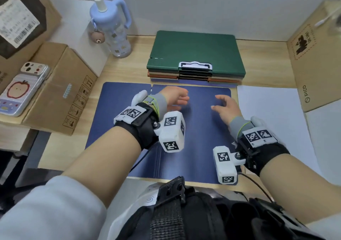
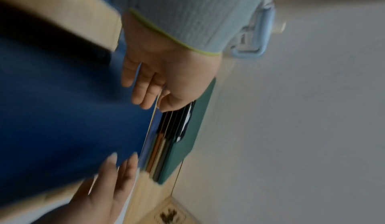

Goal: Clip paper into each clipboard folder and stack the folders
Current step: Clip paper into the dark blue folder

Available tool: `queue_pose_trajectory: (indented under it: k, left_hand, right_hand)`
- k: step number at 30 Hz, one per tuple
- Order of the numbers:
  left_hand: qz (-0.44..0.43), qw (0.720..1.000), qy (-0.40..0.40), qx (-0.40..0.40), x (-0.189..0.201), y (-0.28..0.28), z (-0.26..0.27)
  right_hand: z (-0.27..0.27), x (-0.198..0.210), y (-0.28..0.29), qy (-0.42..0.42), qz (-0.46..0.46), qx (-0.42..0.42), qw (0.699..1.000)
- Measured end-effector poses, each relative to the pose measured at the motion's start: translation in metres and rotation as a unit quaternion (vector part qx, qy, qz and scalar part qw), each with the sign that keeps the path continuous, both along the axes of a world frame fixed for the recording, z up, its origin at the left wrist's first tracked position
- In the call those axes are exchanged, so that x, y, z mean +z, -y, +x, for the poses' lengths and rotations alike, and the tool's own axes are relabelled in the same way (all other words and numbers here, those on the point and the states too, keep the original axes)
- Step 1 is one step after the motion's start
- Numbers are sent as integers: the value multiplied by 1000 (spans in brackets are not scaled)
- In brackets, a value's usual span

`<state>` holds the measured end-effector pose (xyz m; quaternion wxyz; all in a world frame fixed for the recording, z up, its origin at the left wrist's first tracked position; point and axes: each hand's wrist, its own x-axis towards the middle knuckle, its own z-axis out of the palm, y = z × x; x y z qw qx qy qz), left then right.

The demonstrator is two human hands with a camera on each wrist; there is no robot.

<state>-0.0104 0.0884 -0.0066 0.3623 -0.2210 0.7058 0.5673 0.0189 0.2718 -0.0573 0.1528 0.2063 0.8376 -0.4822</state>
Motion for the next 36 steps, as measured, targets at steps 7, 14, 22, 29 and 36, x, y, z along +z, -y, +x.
queue_pose_trajectory:
  k: [7, 14, 22, 29, 36]
  left_hand:
    - [106, 990, 94, -10, -14, -99, 17]
    - [119, 982, 143, 28, -38, -164, 27]
    - [35, 992, 117, 27, -58, -192, 14]
    - [-2, 988, 82, -128, -53, -209, 26]
    - [-40, 982, -46, -178, -50, -193, 30]
  right_hand:
    - [16, -3, -90, 36, 89, -119, 988]
    - [42, -7, -170, 129, 135, -228, 956]
    - [46, -6, -189, 200, 154, -171, 952]
    - [49, -4, -190, 214, 145, -180, 949]
    - [50, -5, -181, 151, 97, -245, 953]
